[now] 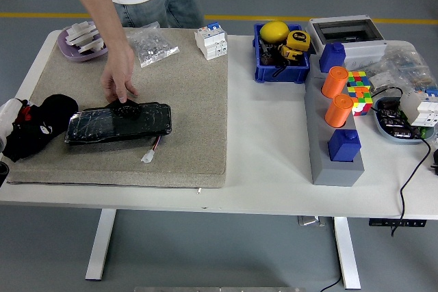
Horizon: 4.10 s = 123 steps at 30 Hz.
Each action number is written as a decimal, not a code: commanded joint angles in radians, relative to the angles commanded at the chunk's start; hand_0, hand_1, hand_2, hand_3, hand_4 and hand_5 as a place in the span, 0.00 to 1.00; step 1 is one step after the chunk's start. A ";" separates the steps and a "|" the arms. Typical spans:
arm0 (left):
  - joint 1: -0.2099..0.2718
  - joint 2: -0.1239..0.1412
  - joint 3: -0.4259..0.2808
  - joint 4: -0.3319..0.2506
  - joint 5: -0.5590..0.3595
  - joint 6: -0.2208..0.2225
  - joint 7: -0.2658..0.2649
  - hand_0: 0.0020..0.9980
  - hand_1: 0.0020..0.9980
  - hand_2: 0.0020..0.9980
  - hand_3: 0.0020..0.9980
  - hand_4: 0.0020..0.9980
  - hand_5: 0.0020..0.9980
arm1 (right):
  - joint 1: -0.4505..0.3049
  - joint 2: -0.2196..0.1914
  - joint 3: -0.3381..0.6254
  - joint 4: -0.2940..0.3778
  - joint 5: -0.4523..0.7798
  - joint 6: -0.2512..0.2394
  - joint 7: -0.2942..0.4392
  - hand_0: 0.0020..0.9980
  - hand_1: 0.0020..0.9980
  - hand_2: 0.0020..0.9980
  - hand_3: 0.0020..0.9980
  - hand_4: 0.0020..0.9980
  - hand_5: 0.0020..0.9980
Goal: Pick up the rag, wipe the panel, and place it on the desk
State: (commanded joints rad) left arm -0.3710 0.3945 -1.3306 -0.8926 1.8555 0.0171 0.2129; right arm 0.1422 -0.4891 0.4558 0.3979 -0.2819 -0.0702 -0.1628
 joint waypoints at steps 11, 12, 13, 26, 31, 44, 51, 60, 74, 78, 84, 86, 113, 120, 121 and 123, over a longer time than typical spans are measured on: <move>0.000 -0.006 0.019 0.006 0.022 0.034 -0.002 0.27 0.38 0.58 0.56 0.53 0.00 | -0.006 0.000 -0.015 0.000 0.009 0.006 -0.002 0.74 0.51 0.65 0.60 1.00 0.60; 0.000 -0.006 0.021 0.006 0.026 0.038 -0.001 0.27 0.38 0.58 0.56 0.53 0.00 | -0.006 0.000 -0.016 0.000 0.010 0.007 -0.002 0.74 0.51 0.65 0.60 1.00 0.60; 0.000 -0.007 0.021 0.005 0.030 0.043 -0.001 0.27 0.38 0.58 0.56 0.53 0.00 | -0.007 0.002 -0.016 -0.001 0.011 0.009 -0.003 0.74 0.51 0.65 0.60 1.00 0.60; 0.048 -0.024 -0.058 -0.108 0.095 0.060 0.029 0.23 0.24 0.53 0.53 0.24 0.00 | -0.015 0.007 -0.015 -0.006 0.019 0.017 -0.004 0.74 0.51 0.65 0.60 1.00 0.60; 0.099 -0.036 -0.089 -0.237 0.129 0.044 0.093 0.23 0.24 0.53 0.53 0.24 0.00 | -0.017 0.007 -0.011 -0.007 0.018 0.018 -0.004 0.74 0.51 0.65 0.60 1.00 0.60; 0.223 -0.079 -0.098 -0.472 0.124 0.074 0.208 0.23 0.22 0.53 0.53 0.25 0.00 | -0.021 0.007 0.000 -0.008 0.014 0.019 -0.003 0.74 0.51 0.65 0.60 1.00 0.60; 0.231 -0.101 -0.075 -0.469 0.076 0.117 0.194 0.23 0.21 0.53 0.53 0.25 0.00 | -0.019 0.005 0.001 -0.008 0.013 0.017 -0.003 0.74 0.51 0.65 0.60 1.00 0.60; 0.225 -0.108 -0.009 -0.467 0.026 0.156 0.196 0.22 0.21 0.53 0.52 0.25 0.00 | -0.019 0.005 0.002 -0.009 0.014 0.018 -0.003 0.74 0.51 0.65 0.60 1.00 0.60; 0.168 -0.103 0.133 -0.479 0.064 0.189 0.200 0.22 0.20 0.52 0.52 0.23 0.00 | -0.017 0.003 -0.001 -0.009 0.018 0.020 -0.002 0.74 0.51 0.65 0.60 1.00 0.60; 0.141 -0.096 0.191 -0.474 0.064 0.192 0.202 0.22 0.20 0.52 0.52 0.23 0.00 | -0.016 0.002 0.000 -0.009 0.018 0.020 -0.002 0.74 0.51 0.65 0.60 1.00 0.60; 0.094 -0.106 0.277 -0.465 0.059 0.194 0.208 0.22 0.20 0.52 0.52 0.22 0.00 | -0.013 0.002 -0.002 -0.008 0.019 0.019 -0.002 0.74 0.51 0.65 0.60 1.00 0.60; 0.082 -0.109 0.298 -0.463 0.059 0.192 0.211 0.22 0.20 0.52 0.52 0.23 0.00 | -0.012 0.001 -0.002 -0.008 0.019 0.019 -0.001 0.74 0.51 0.65 0.60 1.00 0.60; 0.012 -0.140 0.457 -0.485 0.083 0.178 0.254 0.22 0.19 0.53 0.52 0.24 0.00 | -0.011 0.000 -0.011 -0.008 0.023 0.022 -0.003 0.74 0.51 0.65 0.61 1.00 0.60; 0.033 -0.145 0.411 -0.478 0.101 0.179 0.263 0.22 0.19 0.53 0.52 0.25 0.00 | -0.012 0.000 -0.011 -0.008 0.023 0.022 -0.003 0.74 0.51 0.65 0.61 1.00 0.60; 0.037 -0.144 0.402 -0.472 0.103 0.179 0.263 0.22 0.19 0.53 0.52 0.25 0.00 | -0.012 0.000 -0.011 -0.008 0.022 0.022 -0.003 0.74 0.51 0.65 0.61 1.00 0.60; 0.043 -0.142 0.387 -0.461 0.103 0.179 0.263 0.22 0.19 0.53 0.52 0.26 0.00 | -0.012 0.000 -0.010 -0.008 0.022 0.022 -0.003 0.74 0.51 0.65 0.61 1.00 0.60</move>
State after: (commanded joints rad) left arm -0.3284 0.2524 -0.9436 -1.3540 1.9590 0.1964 0.4759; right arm 0.1302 -0.4894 0.4458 0.3898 -0.2600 -0.0487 -0.1654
